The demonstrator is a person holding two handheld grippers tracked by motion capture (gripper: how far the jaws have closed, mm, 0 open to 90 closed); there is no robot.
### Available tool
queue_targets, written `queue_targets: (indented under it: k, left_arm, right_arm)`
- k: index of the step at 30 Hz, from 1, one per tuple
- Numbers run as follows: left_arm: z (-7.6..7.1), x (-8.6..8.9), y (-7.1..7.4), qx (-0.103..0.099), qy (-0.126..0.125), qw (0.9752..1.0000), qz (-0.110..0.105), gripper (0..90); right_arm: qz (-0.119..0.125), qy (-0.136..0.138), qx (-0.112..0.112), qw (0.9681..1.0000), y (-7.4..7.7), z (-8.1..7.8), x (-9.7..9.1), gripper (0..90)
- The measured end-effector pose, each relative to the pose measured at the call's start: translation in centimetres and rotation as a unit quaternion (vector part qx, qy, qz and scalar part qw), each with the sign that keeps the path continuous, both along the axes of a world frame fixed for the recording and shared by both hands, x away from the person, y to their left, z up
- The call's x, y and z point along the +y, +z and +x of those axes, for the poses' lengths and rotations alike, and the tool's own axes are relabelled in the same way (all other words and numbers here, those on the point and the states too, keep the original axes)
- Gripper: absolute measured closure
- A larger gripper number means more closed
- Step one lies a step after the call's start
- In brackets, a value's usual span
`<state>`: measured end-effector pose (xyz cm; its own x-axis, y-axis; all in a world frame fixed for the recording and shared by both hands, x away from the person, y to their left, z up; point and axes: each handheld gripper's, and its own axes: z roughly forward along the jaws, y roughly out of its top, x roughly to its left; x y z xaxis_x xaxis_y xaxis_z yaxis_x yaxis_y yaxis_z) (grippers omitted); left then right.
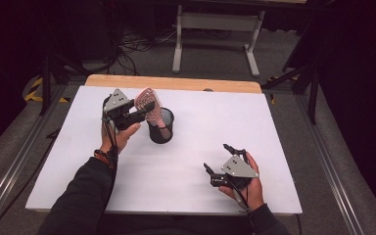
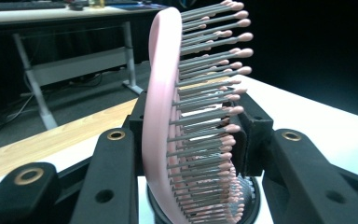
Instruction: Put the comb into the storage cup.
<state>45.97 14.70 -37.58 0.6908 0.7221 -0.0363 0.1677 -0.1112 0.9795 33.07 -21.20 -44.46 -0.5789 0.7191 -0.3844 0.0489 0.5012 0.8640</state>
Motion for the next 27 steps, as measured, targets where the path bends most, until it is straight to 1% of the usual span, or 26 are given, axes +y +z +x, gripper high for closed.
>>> queue_targets:
  k: [5, 6, 8, 9, 11, 15, 16, 19, 22, 23, 25, 27]
  left_arm:
    - [0.2, 0.6, -0.4, 0.006, 0.015, 0.9998, -0.008, 57.4]
    - [0.2, 0.8, -0.5, 0.011, 0.017, 0.9997, -0.012, 57.2]
    - [0.4, 1.0, -0.7, 0.012, 0.018, 0.9996, -0.017, 56.9]
    - [0.4, 1.1, -0.8, 0.015, 0.02, 0.9996, -0.016, 56.4]
    - [0.4, 1.2, -0.9, 0.014, 0.022, 0.9995, -0.015, 55.4]
    - [0.6, 1.7, -1.2, 0.021, 0.029, 0.9992, -0.018, 54.8]
    - [0.6, 1.8, -1.2, 0.022, 0.031, 0.9991, -0.016, 54.2]
    - [0.7, 2.0, -1.3, 0.026, 0.032, 0.999, -0.016, 53.4]
    - [0.8, 2.2, -1.4, 0.025, 0.034, 0.999, -0.014, 52.9]
    - [0.8, 2.4, -1.5, 0.028, 0.033, 0.9989, -0.019, 52.8]
    - [0.8, 2.6, -1.5, 0.029, 0.03, 0.9989, -0.02, 52.8]
    - [0.8, 2.6, -1.5, 0.028, 0.029, 0.999, -0.017, 52.7]
  right_arm:
    - [-0.003, 0.001, 0.002, 1.0, -0.1, 0.0, 0.1, 13.5]
    - [-0.004, 0.002, 0.002, 1.0, -0.1, 0.0, 0.1, 13.5]
    - [-0.006, 0.002, 0.002, 1.0, -0.1, 0.0, 0.2, 13.5]
    - [-0.006, 0.003, 0.002, 1.0, -0.1, 0.0, 0.2, 13.5]
    - [-0.009, 0.004, 0.002, 1.0, -0.2, 0.0, 0.3, 13.5]
    - [-0.01, 0.004, 0.002, 0.9999, -0.2, 0.0, 0.3, 13.5]
    - [-0.011, 0.004, 0.002, 0.9999, -0.2, 0.0, 0.3, 13.5]
    - [-0.011, 0.004, 0.001, 0.9999, -0.2, 0.0, 0.4, 13.8]
    - [-0.012, 0.005, 0.0, 0.9999, -0.2, 0.0, 0.4, 13.8]
    - [-0.013, 0.005, 0.001, 0.9999, -0.2, 0.0, 0.4, 13.8]
    - [-0.013, 0.005, 0.002, 0.9999, -0.2, 0.0, 0.4, 13.8]
    - [-0.013, 0.005, 0.002, 0.9999, -0.2, 0.0, 0.4, 13.8]
